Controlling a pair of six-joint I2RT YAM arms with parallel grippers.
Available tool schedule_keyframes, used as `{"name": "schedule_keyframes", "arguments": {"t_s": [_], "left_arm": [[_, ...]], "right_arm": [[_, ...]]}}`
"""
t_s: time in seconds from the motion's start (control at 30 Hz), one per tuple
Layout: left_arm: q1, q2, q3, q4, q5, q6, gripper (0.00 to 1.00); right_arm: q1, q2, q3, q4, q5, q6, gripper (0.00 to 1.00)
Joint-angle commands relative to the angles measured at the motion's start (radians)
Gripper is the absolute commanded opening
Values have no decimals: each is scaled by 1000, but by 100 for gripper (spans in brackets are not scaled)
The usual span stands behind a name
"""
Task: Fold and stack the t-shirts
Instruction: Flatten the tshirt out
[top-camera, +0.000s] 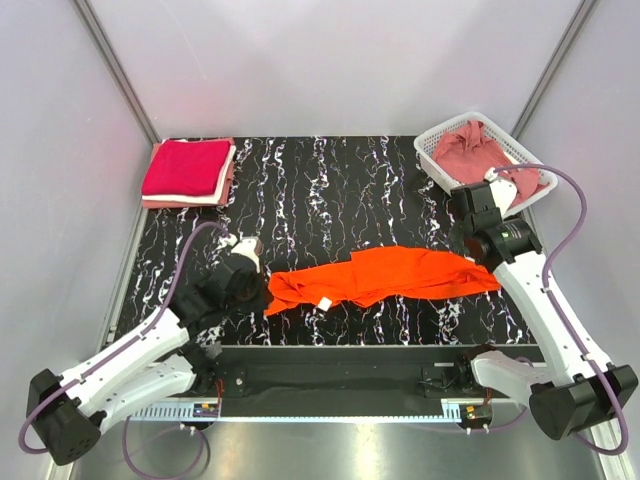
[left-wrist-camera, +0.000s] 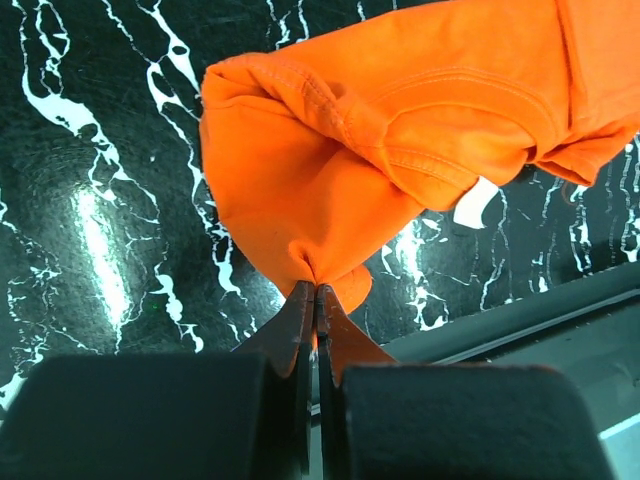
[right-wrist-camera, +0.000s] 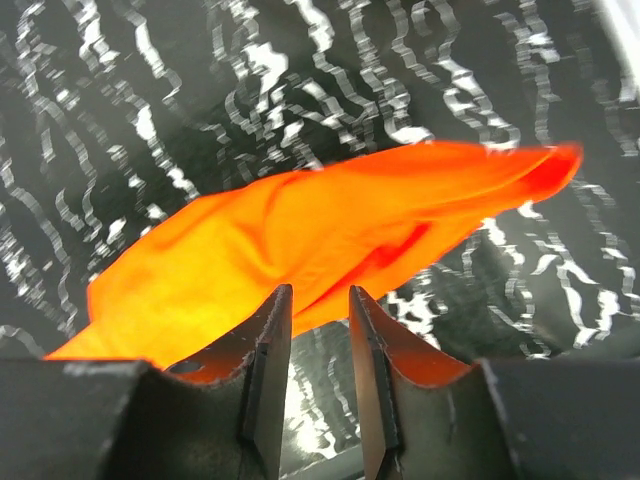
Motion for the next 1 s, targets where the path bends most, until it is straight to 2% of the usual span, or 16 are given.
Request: {"name": "schedule_keyframes", "arguments": {"t_s": [0.0, 0.1, 0.13, 0.23, 0.37, 0.53, 0.77, 0.97], "left_arm": [[-6, -25, -2, 56, 33, -10, 0], [-6, -46, -17, 71, 38, -16, 0], [-6, -54, -27, 74, 39, -18, 0], [-8, -75, -40, 86, 38, -22, 0], [-8, -89, -42, 88, 42, -18, 0], [-8, -83, -42, 94, 51, -13, 0], [-8, -77, -45, 105, 56, -12, 0], [-6, -75, -48, 106, 59, -13, 0]], "right_arm": [[30, 30, 12, 69, -121, -14, 36], [177, 101, -15, 141, -145, -10, 36], [273, 124, -25, 173, -154, -19, 36], [365, 283, -69, 337, -282, -54, 35], [424, 391, -80, 414, -341, -86, 33], [462, 498, -81, 454, -424, -138, 37], [490, 538, -108, 466, -401, -139, 38], [508, 578, -112, 462, -303, -137, 35]]}}
